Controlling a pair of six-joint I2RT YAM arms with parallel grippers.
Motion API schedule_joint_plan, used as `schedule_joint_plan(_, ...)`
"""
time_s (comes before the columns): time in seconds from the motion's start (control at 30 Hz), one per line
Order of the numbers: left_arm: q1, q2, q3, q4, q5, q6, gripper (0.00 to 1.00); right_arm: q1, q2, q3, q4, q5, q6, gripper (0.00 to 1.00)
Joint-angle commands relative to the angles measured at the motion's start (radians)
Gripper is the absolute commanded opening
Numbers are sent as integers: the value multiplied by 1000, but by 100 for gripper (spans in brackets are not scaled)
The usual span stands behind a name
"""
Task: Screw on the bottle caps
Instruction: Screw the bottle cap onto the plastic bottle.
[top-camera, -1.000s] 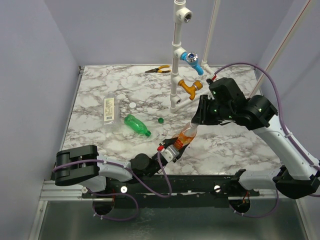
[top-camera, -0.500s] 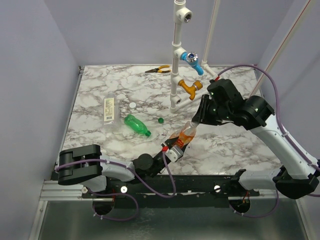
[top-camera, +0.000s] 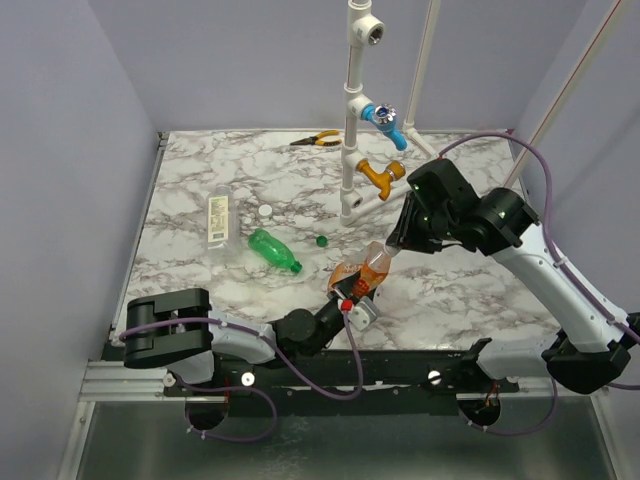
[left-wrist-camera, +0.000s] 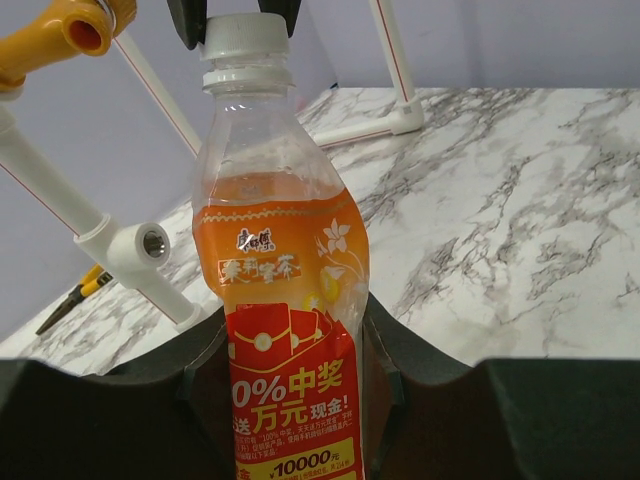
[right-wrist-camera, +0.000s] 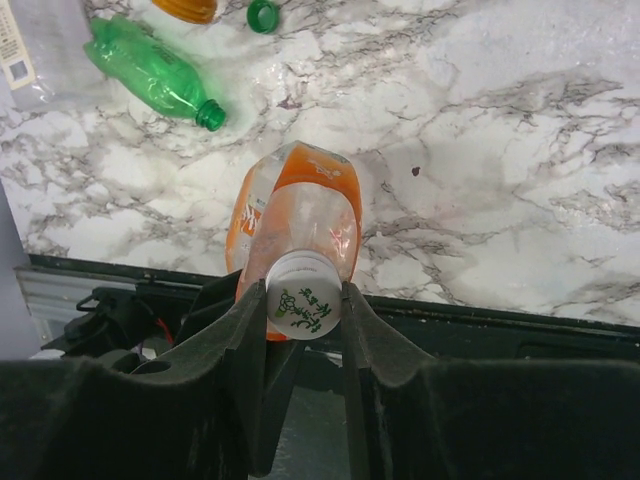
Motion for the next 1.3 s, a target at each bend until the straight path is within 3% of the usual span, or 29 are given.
schedule_joint_plan(0.0,-23,-2,98,146,60,87,0,18,49,-22,-51,-111,88,33)
schedule_joint_plan(0.57,-36,-6,84,250,27,116,0,17,47,32,30,-145,180,34)
schedule_joint_plan(1.03,-40,-28,41,314,63,113,0,13,78,100,0,-230,144,34)
schedule_joint_plan(1.27,-40,-36,25,314,58,103,0,11,97,133,-26,-229,128,44)
